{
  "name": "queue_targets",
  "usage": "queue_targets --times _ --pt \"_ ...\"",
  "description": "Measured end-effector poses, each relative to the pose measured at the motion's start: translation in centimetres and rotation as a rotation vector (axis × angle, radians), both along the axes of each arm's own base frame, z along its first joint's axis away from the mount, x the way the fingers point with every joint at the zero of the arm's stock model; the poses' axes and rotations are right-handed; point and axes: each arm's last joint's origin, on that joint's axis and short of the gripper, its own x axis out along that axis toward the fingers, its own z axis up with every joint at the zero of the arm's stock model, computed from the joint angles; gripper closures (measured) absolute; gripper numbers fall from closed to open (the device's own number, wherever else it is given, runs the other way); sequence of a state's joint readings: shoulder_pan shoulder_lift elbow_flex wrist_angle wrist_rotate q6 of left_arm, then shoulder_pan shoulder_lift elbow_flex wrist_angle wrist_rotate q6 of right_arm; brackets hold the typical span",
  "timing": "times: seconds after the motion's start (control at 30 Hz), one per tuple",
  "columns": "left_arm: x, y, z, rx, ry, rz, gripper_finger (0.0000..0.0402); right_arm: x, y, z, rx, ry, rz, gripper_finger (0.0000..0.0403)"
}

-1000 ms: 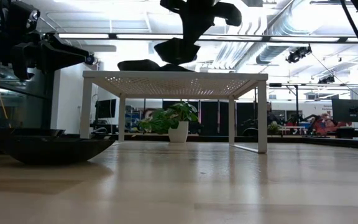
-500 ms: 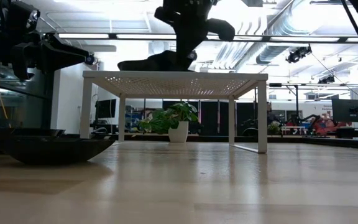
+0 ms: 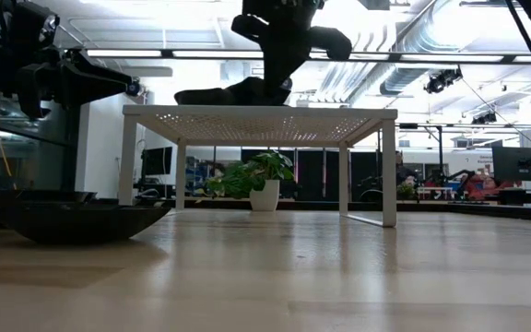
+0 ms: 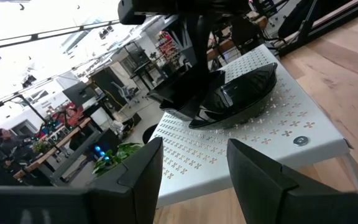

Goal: Pick & Place Mini shaped plates
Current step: Stack the distorted square plate on top of the distorted square plates on the shelf

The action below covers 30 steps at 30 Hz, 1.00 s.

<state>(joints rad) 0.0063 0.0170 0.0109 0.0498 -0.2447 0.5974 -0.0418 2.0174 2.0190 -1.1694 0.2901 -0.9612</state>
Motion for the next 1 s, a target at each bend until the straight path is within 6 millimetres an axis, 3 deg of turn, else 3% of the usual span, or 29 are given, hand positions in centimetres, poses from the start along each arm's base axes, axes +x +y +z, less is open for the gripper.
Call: queue_targets --times 1.0 --pt "0.00 0.00 0.00 0.000 0.000 0.000 0.0227 -0.07 -0.07 -0.06 0.048 0.001 -0.007 0.0366"
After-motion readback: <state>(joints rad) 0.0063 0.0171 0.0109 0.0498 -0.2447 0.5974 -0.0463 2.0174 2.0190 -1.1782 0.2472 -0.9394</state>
